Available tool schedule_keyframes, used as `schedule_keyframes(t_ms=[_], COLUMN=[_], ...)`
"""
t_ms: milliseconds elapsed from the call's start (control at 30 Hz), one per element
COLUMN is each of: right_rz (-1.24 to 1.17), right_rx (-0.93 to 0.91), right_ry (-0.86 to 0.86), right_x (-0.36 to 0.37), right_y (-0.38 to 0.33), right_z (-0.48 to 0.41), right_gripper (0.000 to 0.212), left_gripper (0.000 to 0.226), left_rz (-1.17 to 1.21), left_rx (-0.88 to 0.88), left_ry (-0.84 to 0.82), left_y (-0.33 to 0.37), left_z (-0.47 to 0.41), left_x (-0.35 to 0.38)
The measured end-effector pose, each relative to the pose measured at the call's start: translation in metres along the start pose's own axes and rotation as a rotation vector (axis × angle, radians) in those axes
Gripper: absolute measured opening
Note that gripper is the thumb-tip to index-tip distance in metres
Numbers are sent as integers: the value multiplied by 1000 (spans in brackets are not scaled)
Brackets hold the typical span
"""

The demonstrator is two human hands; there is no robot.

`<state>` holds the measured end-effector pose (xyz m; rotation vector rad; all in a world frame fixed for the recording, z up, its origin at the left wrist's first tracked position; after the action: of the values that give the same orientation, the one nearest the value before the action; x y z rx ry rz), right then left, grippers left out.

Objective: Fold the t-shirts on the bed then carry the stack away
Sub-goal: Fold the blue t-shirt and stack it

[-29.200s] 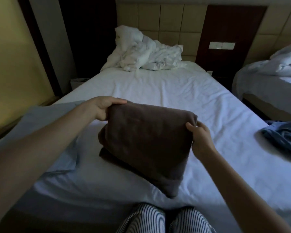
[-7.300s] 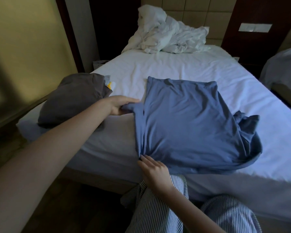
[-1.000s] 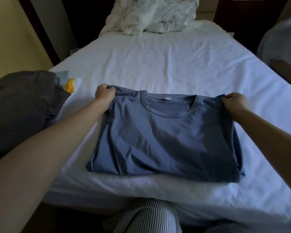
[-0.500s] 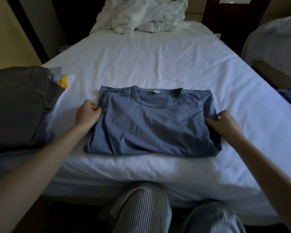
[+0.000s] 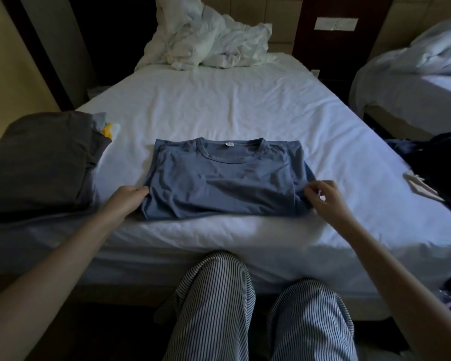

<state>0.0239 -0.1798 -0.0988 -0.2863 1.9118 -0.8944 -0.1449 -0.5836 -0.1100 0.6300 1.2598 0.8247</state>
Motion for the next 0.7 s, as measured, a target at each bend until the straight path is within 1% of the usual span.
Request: schedule_keyframes(t_ms=[33, 67, 100, 133, 167, 200, 233, 267, 333, 367, 433, 500, 533, 600, 667, 700], right_rz=[45, 107, 162, 212, 194, 74, -103, -269, -420, -417, -354, -230, -242, -300, -279, -256], right_rx=[-18, -3, -9, -53, -129, -183, -173, -138, -16, 58, 186, 237, 258, 281, 276, 291], right_ry=[-47, -90, -112, -113, -85, -38, 9, 26, 6, -37, -140, -195, -190, -185, -119, -70], right_x=[3, 6, 8, 8, 7, 3, -6, -13, -21, -21, -16, -9, -5, 2, 5, 5], right_y=[-1, 1, 3, 0, -4, -6, -11, -13, -6, 3, 22, 28, 27, 10, 2, 3], right_z=[9, 18, 25, 31, 33, 34, 35, 34, 35, 37, 44, 53, 54, 56, 53, 53], right_gripper=[32, 37, 33, 25, 21, 17, 11, 10, 22, 20, 16, 29, 34, 42, 48, 48], left_gripper=[25, 25, 23, 19, 16, 15, 16, 21, 27, 24, 21, 15, 12, 14, 18, 25], left_rz=[47, 67, 77, 106, 171, 265, 358, 410, 467, 472, 370, 218, 202, 276, 375, 419], left_rx=[-42, -69, -87, -97, -106, -113, -110, -95, -80, -91, -110, -44, -11, 11, -36, -62], left_ry=[-28, -57, -94, -126, -159, -168, -135, -68, 60, 95, 125, 127, 110, 55, 15, 24], left_y=[0, -4, -7, -10, -11, -12, -12, -13, -16, -20, -35, -41, -40, -37, -35, -38], left_z=[7, 9, 13, 17, 23, 26, 27, 24, 19, 19, 19, 26, 31, 35, 39, 37], left_x=[-1, -1, -2, 0, 2, 3, 2, -2, -13, -16, -16, -12, -9, -3, -4, -6])
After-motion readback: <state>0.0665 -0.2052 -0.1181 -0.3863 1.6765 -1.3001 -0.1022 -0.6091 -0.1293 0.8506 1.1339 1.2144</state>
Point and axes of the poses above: each hand's wrist, its own z-axis away from the middle knuckle, its own x-axis out of the palm, y = z × x, the point moved 4 cm from there along -z, towards the middle knuckle, and after that the axes turned 1 degree about x, right-handed, at the moved point
